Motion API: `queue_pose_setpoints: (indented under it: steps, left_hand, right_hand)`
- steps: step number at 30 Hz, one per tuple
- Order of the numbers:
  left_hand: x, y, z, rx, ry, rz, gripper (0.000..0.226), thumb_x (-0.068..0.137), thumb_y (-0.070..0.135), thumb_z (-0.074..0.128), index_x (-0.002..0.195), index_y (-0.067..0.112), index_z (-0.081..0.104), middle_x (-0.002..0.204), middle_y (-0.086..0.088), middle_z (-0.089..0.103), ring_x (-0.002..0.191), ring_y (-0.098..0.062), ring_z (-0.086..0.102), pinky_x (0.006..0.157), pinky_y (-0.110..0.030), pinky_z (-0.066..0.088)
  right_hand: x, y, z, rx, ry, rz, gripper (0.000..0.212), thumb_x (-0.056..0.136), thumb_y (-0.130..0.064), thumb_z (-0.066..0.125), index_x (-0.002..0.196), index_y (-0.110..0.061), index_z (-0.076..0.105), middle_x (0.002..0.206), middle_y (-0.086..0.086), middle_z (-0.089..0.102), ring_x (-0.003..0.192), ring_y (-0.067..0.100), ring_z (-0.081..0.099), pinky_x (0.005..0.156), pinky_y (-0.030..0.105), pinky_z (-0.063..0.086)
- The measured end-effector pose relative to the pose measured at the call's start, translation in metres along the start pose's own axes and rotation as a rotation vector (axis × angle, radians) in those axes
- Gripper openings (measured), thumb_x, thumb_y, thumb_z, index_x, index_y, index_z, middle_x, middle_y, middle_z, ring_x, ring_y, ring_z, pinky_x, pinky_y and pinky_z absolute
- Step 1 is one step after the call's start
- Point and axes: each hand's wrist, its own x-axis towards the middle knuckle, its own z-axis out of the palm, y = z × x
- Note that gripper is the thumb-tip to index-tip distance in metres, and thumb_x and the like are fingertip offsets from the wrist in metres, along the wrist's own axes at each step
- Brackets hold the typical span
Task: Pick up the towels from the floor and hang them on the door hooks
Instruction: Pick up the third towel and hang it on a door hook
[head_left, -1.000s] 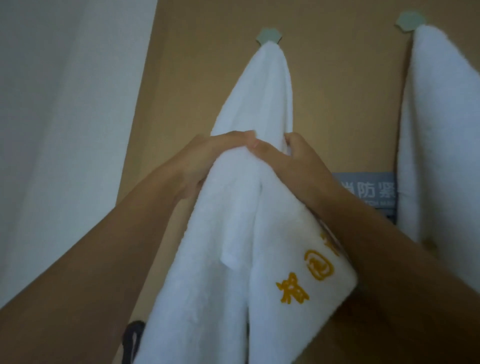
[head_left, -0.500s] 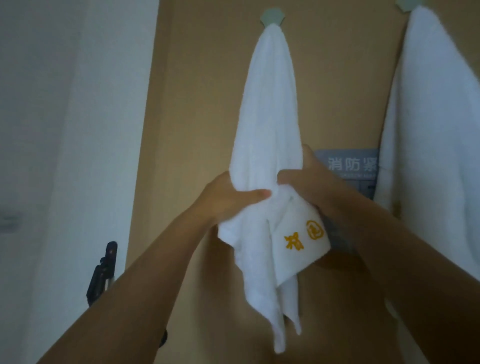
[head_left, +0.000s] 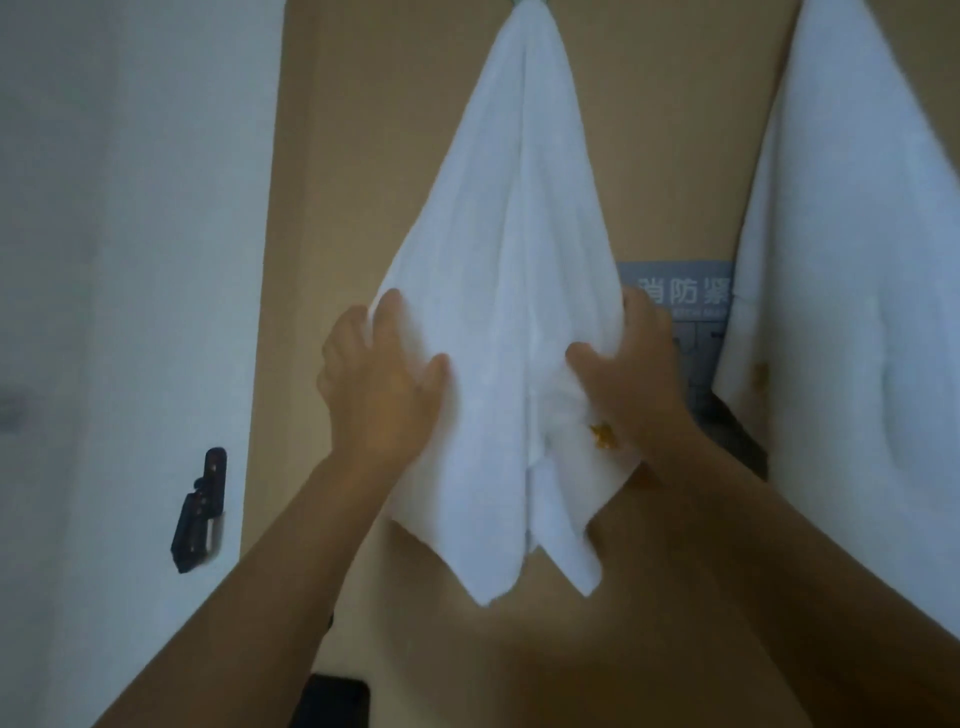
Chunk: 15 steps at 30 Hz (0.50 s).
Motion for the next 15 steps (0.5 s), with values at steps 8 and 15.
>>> queue_pose_setpoints:
  steps: [8, 15]
  left_hand:
    - [-0.023, 0.007, 0.027, 0.109, -0.342, -0.035, 0.092, 0.082, 0.057, 0.053, 0.149, 0.023, 0.000, 0.157, -0.017, -0.004, 0.145, -0.036, -0.004, 0.116, -0.050, 0.009]
    - [-0.027, 0.007, -0.008, -0.794, -0.235, -0.108, 0.019, 0.086, 0.000, 0.041, 0.078, 0.008, 0.056, 0.069, -0.001, 0.058, 0.060, -0.011, 0.054, 0.054, -0.012, 0.042]
  right_hand:
    - [-0.040, 0.005, 0.015, -0.243, -0.122, -0.135, 0.083, 0.082, -0.024, 0.060, 0.148, -0.020, 0.010, 0.145, 0.006, 0.029, 0.131, 0.022, 0.033, 0.107, 0.036, 0.032]
    - [-0.050, -0.019, -0.014, -0.046, 0.174, -0.140, 0.047, 0.082, 0.000, 0.048, 0.127, -0.010, 0.045, 0.099, -0.010, 0.049, 0.082, 0.005, 0.048, 0.075, 0.013, 0.039]
